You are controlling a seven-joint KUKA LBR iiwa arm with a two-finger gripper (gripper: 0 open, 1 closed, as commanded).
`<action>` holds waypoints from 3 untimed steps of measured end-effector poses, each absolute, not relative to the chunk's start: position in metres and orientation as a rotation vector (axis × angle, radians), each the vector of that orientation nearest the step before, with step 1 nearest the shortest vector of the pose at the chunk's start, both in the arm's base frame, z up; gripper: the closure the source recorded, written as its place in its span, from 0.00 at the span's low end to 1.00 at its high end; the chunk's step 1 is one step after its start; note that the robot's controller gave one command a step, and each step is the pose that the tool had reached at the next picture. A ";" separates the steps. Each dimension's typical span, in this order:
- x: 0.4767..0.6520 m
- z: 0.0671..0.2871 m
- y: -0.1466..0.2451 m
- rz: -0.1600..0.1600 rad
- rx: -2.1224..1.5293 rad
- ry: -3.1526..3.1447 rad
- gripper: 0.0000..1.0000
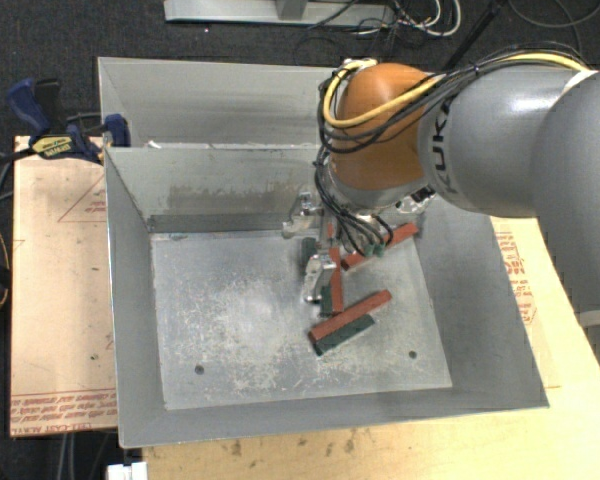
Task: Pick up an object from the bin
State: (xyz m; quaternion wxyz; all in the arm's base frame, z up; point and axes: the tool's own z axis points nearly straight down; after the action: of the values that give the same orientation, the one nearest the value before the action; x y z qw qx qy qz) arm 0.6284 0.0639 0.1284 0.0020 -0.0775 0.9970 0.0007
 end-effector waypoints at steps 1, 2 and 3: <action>0.618 0.132 0.047 0.002 -0.856 3.022 0.00; 0.640 0.132 0.006 -0.003 -1.066 2.950 0.00; 0.648 0.091 -0.030 -0.002 -1.244 2.875 0.00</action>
Offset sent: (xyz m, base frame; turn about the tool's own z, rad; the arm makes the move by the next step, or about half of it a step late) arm 0.0102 -0.0546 0.0034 -0.5467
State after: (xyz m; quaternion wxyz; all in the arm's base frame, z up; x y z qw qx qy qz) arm 0.6484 -0.0300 0.0907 0.0046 -0.3972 0.9177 -0.0007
